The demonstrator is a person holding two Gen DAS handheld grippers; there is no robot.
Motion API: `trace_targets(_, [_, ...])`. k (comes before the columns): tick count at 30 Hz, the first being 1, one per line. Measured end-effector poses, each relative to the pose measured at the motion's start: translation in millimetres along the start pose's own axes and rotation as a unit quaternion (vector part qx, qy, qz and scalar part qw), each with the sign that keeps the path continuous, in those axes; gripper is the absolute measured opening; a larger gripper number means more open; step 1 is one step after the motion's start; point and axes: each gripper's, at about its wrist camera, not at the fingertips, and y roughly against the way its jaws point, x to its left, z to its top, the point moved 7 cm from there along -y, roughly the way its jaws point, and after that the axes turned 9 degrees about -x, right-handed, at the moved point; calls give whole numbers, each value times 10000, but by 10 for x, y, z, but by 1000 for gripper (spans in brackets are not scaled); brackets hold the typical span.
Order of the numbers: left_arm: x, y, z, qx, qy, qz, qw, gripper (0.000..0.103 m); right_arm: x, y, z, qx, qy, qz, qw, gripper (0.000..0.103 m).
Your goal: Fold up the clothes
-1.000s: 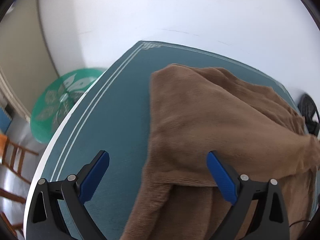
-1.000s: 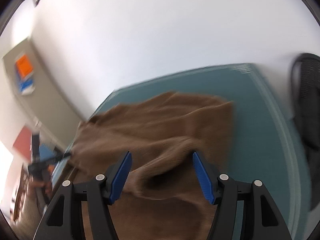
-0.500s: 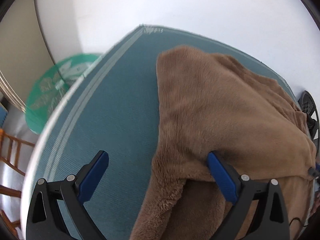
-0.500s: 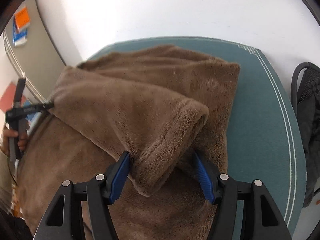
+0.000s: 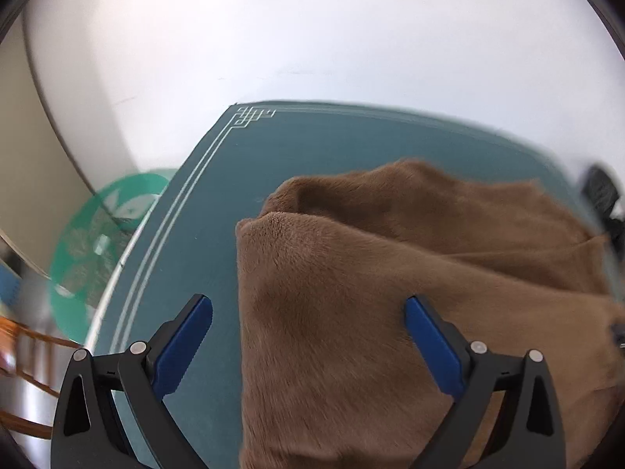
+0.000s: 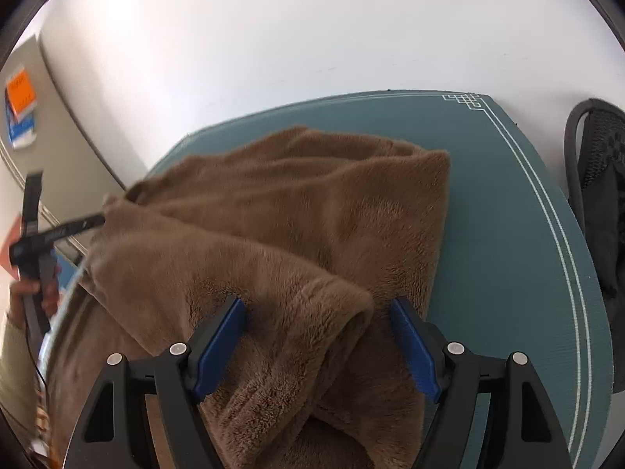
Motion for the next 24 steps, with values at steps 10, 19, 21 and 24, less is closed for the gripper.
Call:
trace_targets(10, [58,-170,15,-62,299,-30,9995,101,211,345,325,-815,892,-598,9909,17])
trace_targets(19, [85,-327,-75,98,493,-24,9987,103,30,-201,215,-229,787,-830,9932,21])
trace_targets(21, [86,-314,-81,106,511,-55,9986,103,-9,-196,198,-182,669,-775,9946,27])
trace_targets(24, [85,-232,-40,57,482,-52,9988,103,-24,-76,228,-285,635,-845,9940,35])
